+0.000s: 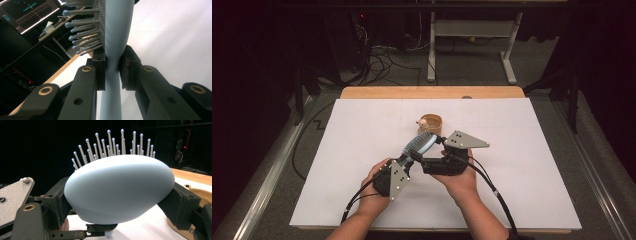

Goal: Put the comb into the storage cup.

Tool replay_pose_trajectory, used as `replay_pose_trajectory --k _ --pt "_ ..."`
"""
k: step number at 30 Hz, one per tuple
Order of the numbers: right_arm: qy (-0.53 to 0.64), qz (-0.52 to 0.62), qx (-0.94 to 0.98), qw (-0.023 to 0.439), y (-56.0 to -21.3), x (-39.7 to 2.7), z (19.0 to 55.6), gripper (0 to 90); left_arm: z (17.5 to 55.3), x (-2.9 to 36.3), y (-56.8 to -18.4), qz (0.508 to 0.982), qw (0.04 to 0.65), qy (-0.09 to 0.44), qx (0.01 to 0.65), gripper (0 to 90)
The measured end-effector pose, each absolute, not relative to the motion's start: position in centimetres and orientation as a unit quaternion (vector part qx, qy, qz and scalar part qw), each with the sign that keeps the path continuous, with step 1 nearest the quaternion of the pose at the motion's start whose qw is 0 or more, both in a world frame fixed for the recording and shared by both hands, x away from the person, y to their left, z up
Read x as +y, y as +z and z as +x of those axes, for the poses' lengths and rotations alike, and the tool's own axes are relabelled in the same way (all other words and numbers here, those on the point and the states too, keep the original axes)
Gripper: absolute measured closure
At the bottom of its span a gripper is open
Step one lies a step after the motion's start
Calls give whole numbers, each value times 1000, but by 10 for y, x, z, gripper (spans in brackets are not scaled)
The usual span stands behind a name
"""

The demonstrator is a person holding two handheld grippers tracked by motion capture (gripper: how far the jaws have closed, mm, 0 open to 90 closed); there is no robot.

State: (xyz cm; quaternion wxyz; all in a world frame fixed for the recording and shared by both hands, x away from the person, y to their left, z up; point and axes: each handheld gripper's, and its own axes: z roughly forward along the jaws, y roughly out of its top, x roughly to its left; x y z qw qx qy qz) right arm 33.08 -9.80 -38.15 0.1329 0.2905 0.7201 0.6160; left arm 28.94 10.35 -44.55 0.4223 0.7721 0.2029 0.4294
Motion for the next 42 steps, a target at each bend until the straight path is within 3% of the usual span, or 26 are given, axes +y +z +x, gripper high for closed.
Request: replay_pose_trajectory --k 17,26,33,42 --pt "612 294 723 125 -379 -96 332 211 290 107 -445 773 430 417 208 749" --pt "611 291 726 125 -378 -94 332 211 292 107 -445 777 431 407 211 674" --pt "612 291 725 124 -377 -95 331 212 294 109 -444 779 444 382 222 568" --pt "614 293 722 128 -375 -98 332 212 299 115 -444 790 465 320 239 336"
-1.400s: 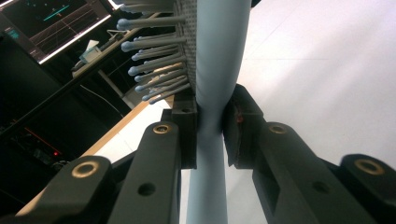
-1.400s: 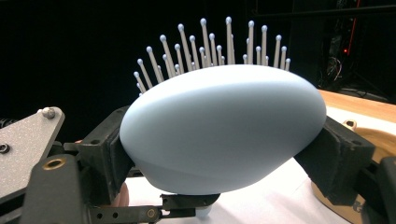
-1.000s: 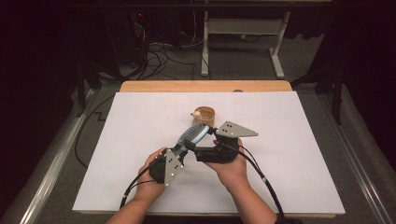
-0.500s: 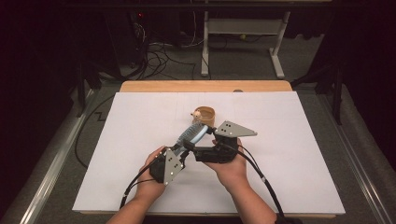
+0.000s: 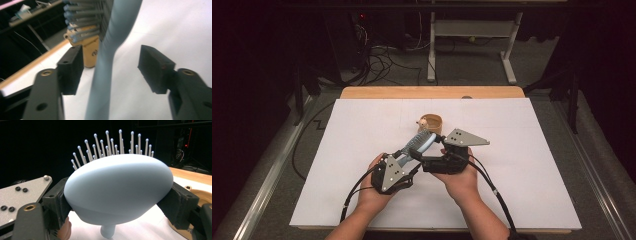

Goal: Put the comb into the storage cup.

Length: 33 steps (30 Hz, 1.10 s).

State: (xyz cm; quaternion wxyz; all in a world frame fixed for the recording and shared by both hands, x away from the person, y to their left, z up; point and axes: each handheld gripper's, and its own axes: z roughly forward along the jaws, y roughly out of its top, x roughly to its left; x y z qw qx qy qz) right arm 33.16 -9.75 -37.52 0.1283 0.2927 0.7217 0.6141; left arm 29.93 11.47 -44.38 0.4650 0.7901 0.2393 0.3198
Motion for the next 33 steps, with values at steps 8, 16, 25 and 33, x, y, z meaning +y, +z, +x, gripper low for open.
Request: replay_pose_trajectory --k 8,16,25,33 --pt "616 293 719 134 -374 -99 332 212 304 131 -444 774 501 274 273 194" --pt "616 294 718 137 -372 -102 333 212 307 150 -443 767 523 251 274 95" --pt "620 297 712 147 -367 -112 332 212 305 173 -452 758 528 248 292 15" --pt "619 294 711 155 -367 -120 328 212 306 185 -453 744 537 260 301 0"
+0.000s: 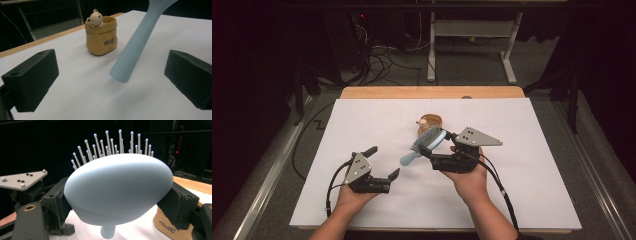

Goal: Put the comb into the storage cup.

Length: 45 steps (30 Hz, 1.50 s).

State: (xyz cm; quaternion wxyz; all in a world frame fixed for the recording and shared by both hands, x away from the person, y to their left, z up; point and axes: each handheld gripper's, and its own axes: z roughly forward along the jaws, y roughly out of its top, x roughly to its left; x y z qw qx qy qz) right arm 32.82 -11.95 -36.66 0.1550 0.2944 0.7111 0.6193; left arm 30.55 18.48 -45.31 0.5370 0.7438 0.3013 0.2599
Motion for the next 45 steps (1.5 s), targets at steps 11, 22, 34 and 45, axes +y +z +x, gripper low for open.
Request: replay_pose_trajectory --k 11,22,34,45 --pt "623 303 702 165 -368 -140 327 212 311 201 -457 739 522 264 333 0" --pt "629 319 682 193 -367 -174 320 212 313 204 -460 745 517 262 329 0" --pt "620 340 673 217 -367 -204 318 213 312 207 -461 743 523 258 327 0" --pt "609 356 669 234 -367 -219 320 212 312 209 -461 739 531 258 325 0"
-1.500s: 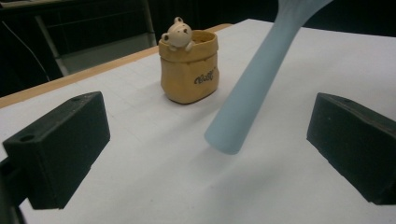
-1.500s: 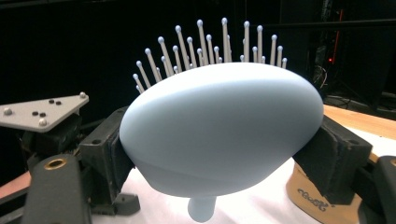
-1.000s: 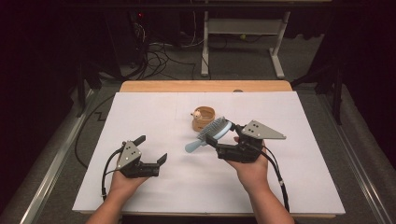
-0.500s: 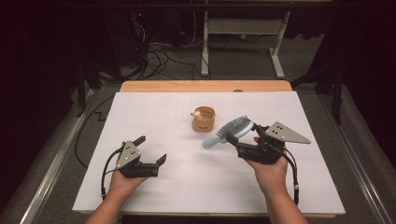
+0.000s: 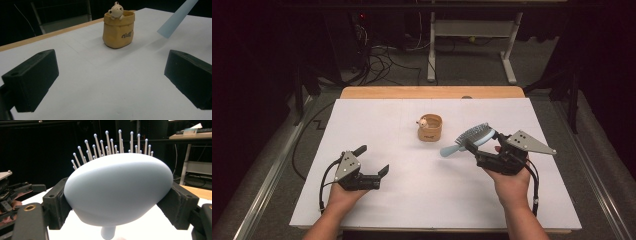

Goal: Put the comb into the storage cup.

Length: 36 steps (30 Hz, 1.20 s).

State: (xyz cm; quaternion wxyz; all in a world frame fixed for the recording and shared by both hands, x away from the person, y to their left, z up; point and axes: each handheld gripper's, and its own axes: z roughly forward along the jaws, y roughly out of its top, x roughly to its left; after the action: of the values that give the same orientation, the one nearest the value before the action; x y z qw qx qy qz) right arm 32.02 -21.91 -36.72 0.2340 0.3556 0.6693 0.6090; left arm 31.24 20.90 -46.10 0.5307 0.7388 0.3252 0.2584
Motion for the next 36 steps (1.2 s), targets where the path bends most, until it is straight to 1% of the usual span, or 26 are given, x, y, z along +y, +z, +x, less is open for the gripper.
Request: replay_pose_trajectory --k 5,16,36 --pt "602 362 667 249 -366 -225 321 212 313 209 -461 740 533 255 322 0" --pt "600 369 661 261 -360 -232 325 212 312 208 -462 741 534 250 321 0" --pt "607 358 655 272 -336 -219 336 212 310 208 -462 740 539 253 313 0"
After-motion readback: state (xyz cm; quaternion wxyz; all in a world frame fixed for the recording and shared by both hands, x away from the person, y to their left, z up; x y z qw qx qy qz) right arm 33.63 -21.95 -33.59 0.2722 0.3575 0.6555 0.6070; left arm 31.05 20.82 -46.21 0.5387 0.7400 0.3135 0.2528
